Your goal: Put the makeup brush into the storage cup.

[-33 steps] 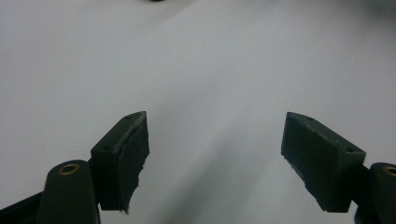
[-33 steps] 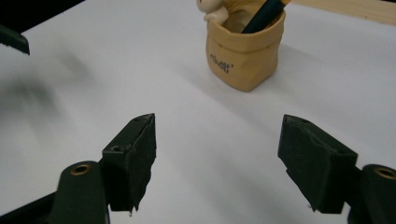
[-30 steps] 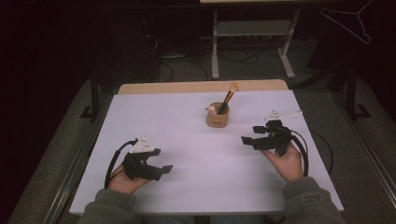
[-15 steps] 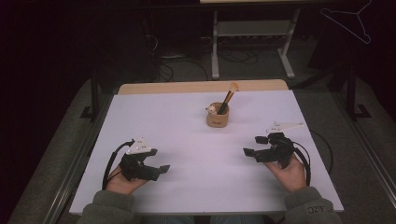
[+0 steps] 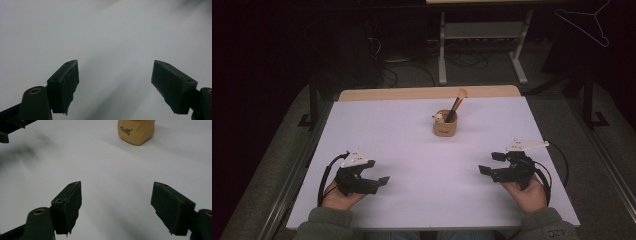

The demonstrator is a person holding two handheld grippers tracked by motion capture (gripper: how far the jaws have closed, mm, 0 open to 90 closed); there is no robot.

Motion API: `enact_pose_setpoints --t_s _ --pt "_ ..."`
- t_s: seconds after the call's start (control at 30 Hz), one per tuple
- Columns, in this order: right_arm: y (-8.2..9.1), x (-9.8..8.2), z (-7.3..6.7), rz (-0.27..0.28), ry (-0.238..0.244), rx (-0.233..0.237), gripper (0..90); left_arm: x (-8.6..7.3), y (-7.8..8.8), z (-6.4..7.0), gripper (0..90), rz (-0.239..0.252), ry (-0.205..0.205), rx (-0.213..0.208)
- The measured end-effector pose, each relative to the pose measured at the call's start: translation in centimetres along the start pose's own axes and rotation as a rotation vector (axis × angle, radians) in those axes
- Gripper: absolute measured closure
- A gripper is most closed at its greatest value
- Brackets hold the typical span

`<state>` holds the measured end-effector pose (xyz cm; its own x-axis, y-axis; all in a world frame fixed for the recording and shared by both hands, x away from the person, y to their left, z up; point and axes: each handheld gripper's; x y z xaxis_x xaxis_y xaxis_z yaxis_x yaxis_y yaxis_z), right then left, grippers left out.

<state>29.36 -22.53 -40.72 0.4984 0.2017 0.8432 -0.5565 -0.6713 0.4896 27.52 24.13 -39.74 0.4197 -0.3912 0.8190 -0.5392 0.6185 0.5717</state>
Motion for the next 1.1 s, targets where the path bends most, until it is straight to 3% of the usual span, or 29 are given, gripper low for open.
enact_pose_setpoints --t_s 0.17,0.2,0.33,0.5,0.73,1.1 --pt "0.6 -0.5 -0.2 0.008 0.004 -0.003 23.3 -0.2 0.1 0.0 21.9 0.001 0.003 0.006" --pt "0.7 -0.6 -0.2 0.008 0.008 -0.004 23.0 -0.2 0.0 0.1 21.8 0.010 0.019 0.007" --pt "1.0 -1.0 -0.1 0.005 0.005 -0.008 22.7 -0.3 0.0 0.0 21.8 -0.007 -0.004 0.004" --pt "1.5 -1.4 -0.1 -0.002 -0.004 -0.015 22.4 -0.6 -0.3 -0.1 21.9 -0.018 0.002 0.002" --pt "2.1 -1.6 0.1 0.000 0.018 -0.030 22.2 -0.7 -0.5 -0.4 21.8 -0.021 0.006 0.000" --pt "1.9 -1.5 0.3 0.013 0.011 -0.014 22.1 -0.7 -0.7 -0.5 21.9 -0.015 0.015 -0.010"
Point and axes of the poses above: each handheld gripper's, and its own axes: y roughly backward along the jaws, x roughly out of its top, z roughly to its right, and after that the axes turned 6 degrees about z, right-handed
